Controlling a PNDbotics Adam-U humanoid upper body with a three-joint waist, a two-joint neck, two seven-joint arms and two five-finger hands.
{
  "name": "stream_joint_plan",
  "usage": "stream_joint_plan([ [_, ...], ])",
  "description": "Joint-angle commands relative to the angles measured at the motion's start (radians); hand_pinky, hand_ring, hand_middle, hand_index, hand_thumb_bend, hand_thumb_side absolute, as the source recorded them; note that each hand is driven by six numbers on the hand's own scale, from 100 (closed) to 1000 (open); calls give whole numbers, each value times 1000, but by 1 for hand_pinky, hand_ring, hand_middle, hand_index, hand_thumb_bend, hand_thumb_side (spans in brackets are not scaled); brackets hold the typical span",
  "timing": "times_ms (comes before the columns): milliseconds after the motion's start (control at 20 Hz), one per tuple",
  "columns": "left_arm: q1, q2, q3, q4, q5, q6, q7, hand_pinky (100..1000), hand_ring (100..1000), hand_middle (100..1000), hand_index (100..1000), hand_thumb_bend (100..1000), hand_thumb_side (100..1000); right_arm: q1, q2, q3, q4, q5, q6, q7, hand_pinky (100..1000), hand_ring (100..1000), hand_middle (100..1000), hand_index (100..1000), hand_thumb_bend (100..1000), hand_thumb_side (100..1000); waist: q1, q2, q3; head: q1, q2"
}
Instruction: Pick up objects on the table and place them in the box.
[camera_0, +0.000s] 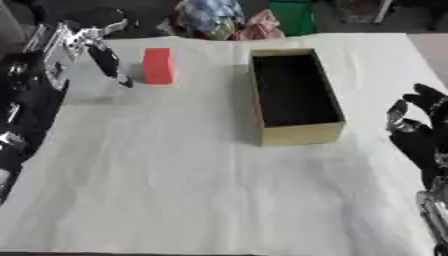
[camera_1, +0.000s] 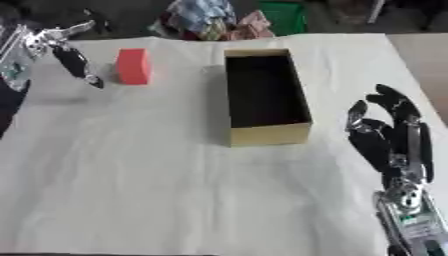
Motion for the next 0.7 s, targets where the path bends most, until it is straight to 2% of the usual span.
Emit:
stream_joint_plan([
  [50, -21, 9, 23, 9, -17, 2, 34, 796, 798, 793, 915, 819, 117, -17, -7, -2, -11, -6, -3, 4, 651, 923, 689, 819, 100, 100, -1, -12, -4, 4, -12],
  [700, -12, 2, 31, 26, -24, 33, 176, 792, 782, 783, 916, 761, 144, -27, -8, -2, -12, -18, -7, 4, 652, 924, 690, 820, 100, 100, 2, 23, -25, 1, -27],
])
